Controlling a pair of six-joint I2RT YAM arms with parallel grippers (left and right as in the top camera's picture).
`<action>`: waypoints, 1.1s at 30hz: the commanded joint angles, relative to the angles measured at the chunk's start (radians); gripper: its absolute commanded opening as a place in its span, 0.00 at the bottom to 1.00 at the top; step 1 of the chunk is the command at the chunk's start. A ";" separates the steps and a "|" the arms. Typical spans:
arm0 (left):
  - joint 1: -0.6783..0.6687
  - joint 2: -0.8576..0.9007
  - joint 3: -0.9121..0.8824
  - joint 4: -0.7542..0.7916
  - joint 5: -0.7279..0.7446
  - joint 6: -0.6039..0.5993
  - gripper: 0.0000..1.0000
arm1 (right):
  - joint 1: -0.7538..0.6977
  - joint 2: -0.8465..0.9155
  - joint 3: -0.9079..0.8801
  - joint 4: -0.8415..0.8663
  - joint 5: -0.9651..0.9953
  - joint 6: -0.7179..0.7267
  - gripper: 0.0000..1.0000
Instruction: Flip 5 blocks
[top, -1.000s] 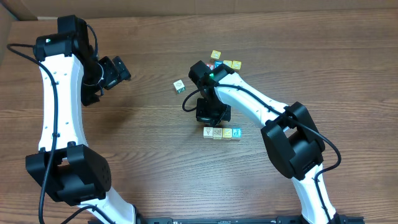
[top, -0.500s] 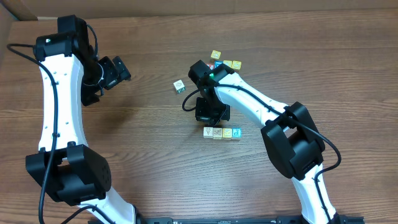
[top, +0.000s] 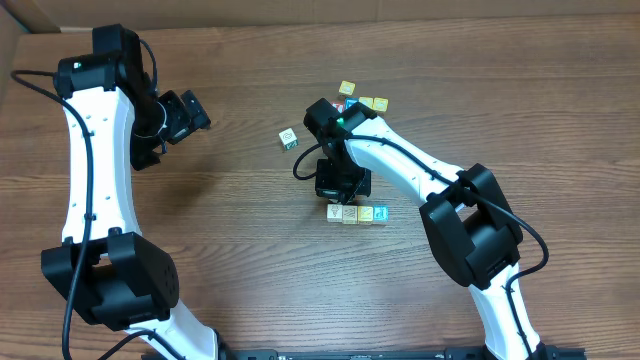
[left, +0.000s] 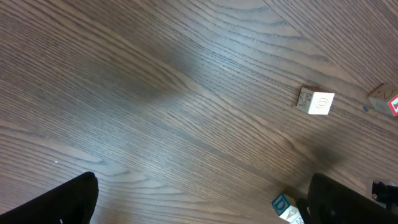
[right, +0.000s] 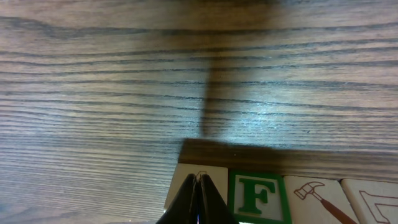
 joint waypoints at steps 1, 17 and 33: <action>-0.006 0.011 0.000 0.001 -0.006 -0.003 1.00 | 0.004 0.003 -0.003 -0.004 -0.009 -0.007 0.04; -0.006 0.011 0.000 0.001 -0.006 -0.003 1.00 | 0.004 0.003 -0.003 0.022 -0.008 -0.007 0.04; -0.006 0.011 0.000 0.001 -0.006 -0.003 1.00 | 0.067 0.003 0.062 0.112 0.079 -0.059 0.08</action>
